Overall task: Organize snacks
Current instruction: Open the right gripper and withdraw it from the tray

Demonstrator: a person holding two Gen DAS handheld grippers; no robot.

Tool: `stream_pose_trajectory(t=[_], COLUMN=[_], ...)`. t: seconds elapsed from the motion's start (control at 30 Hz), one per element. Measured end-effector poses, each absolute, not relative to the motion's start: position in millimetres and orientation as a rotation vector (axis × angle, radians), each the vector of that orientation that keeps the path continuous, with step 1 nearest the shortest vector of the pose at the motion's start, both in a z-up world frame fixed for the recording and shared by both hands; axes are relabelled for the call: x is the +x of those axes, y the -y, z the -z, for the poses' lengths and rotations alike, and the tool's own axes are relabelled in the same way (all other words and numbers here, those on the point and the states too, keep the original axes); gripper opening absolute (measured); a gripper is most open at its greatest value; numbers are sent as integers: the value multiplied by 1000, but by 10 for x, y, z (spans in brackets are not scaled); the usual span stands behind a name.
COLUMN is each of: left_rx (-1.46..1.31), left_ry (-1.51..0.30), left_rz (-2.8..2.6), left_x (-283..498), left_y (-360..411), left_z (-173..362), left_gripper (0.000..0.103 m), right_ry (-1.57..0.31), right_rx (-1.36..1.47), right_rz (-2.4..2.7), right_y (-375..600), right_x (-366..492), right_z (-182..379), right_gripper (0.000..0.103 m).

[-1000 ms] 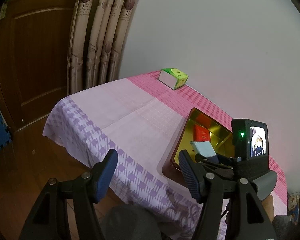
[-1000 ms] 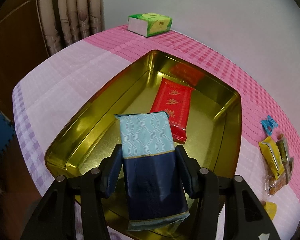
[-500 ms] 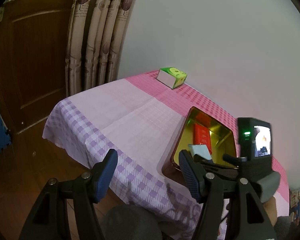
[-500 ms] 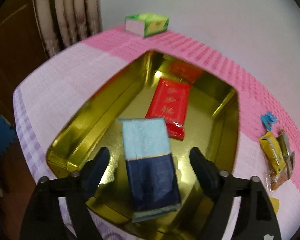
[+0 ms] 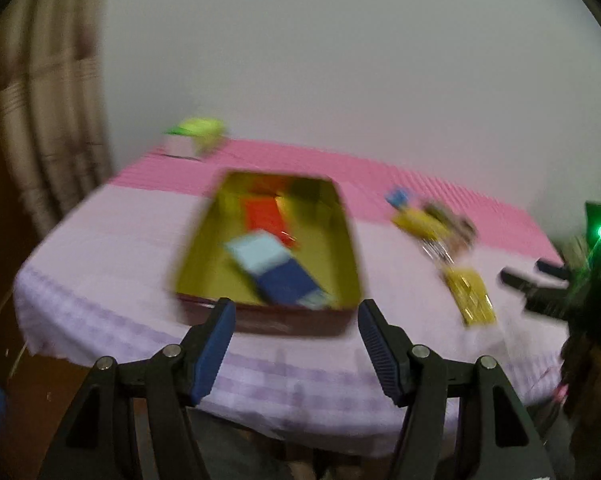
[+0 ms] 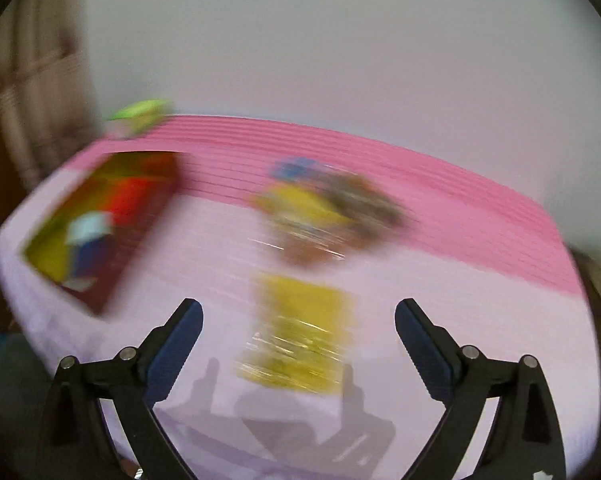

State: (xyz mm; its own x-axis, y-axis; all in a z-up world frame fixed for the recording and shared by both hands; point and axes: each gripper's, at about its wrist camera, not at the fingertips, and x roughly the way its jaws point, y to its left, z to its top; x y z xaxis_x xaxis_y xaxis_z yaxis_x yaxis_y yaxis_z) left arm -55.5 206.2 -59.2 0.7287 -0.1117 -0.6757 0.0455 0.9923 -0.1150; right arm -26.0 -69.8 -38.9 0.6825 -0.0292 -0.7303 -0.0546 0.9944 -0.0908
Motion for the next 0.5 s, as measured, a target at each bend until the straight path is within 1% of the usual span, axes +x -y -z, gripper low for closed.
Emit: stream_pose_trajectory(t=[0.1,0.2,0.27,0.37,0.5], left_rx=[-61,2,36,53,97], left_ry=[-827,-872,-891,-914,-918], left_rz=[171,237,277,292,249], left_x=[-373,-169,-2,236,495], left_y=[-1545,-940,-524,-124,230], left_z=[778,921,1006,1110,1238], left_gripper=[65,65,65,65,65], right_ry=[-821,-803,-777,-690,-657], right_rx=[6,172,268,295,322], right_rz=[174,262,276,264,228], right_y=[1559,2111,2345,2414,2419], right_x=[-530,-750,-760,-800,-791], right_z=[514,561,482,266,137], right_gripper=[96,97,97,98,99])
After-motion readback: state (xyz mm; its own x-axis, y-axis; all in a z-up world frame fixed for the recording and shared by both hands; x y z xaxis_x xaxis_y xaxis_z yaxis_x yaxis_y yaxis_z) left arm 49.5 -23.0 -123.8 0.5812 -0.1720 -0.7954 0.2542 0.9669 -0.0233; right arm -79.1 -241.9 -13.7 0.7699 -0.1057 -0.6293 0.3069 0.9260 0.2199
